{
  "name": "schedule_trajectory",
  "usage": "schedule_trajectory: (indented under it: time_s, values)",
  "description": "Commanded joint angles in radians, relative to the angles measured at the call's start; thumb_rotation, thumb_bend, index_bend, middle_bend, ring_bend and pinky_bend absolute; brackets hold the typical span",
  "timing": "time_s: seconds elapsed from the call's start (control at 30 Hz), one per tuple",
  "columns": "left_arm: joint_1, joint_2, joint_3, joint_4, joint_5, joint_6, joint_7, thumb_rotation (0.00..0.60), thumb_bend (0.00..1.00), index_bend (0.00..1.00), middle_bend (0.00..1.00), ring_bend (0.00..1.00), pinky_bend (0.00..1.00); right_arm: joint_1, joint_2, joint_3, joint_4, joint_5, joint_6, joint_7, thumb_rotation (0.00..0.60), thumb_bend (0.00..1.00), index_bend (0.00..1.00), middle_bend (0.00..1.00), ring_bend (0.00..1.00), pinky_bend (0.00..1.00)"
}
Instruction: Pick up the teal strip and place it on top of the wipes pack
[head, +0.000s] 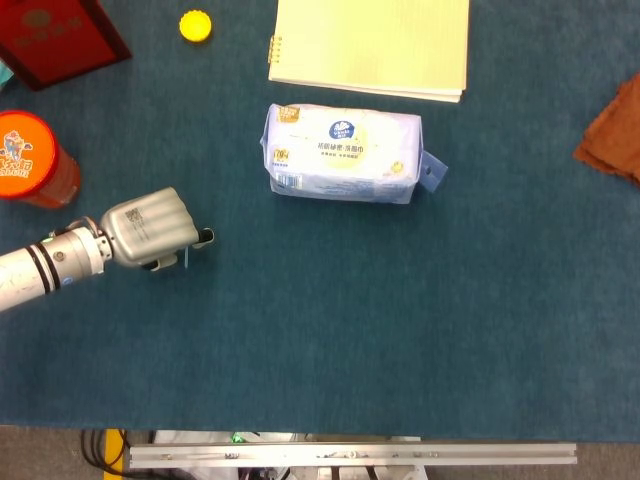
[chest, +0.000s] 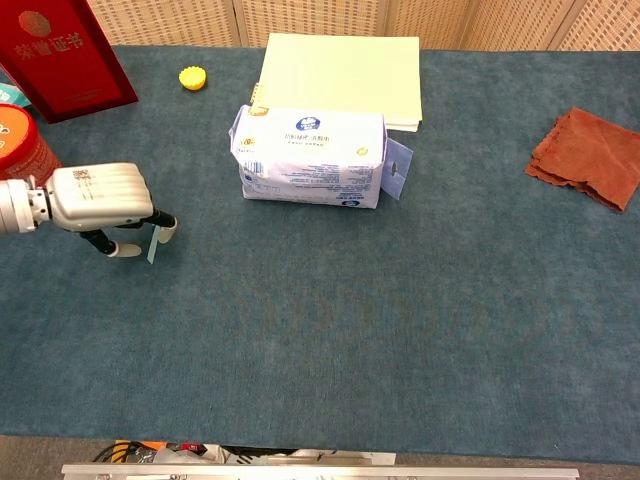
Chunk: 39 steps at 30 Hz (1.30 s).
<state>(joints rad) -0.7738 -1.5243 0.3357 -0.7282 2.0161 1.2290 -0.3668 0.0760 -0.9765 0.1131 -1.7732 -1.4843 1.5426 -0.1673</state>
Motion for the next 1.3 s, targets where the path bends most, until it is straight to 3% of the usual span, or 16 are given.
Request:
schedule_trajectory:
  time_s: [0.03, 1.3]
  values:
    - [-0.001, -0.008, 0.004, 0.008, 0.001, 0.003, -0.001, 0.6, 0.28, 0.44, 1.0, 0.96, 0.9, 0.0, 0.0, 0.0, 0.0, 0.001, -0.001, -0.001, 0.6, 0.26, 0.3, 0.37, 0.3, 0.35]
    - [-0.006, -0.059, 0.027, 0.045, -0.041, -0.017, -0.085, 0.6, 0.31, 0.56, 1.0, 0.96, 0.9, -0.009, 0.001, 0.004, 0.005, -0.002, 0.014, 0.007, 0.6, 0.26, 0.3, 0.37, 0.32, 0.35]
